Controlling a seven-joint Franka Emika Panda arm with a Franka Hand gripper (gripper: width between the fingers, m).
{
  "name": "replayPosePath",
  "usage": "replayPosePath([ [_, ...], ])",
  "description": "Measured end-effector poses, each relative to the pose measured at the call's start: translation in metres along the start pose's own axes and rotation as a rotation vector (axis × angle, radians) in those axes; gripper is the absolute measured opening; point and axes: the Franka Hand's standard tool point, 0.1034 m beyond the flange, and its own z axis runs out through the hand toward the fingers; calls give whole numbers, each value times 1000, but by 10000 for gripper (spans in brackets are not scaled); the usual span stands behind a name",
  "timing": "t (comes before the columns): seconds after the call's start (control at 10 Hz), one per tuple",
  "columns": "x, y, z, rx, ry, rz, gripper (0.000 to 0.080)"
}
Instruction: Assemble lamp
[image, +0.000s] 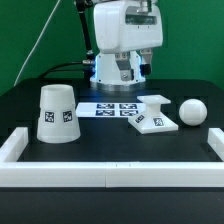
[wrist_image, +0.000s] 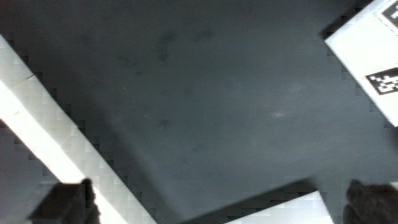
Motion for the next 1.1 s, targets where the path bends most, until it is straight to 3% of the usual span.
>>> replayPosePath([
  [0.7,-2,-1,2,3,-4,2,699],
  [0.9,-30,-21,1,-13,-13,77,699],
  [1.0,-40,-39,4,-10,-20,152,699],
  [1.1,-43,-47,8,6,-27,256,699],
])
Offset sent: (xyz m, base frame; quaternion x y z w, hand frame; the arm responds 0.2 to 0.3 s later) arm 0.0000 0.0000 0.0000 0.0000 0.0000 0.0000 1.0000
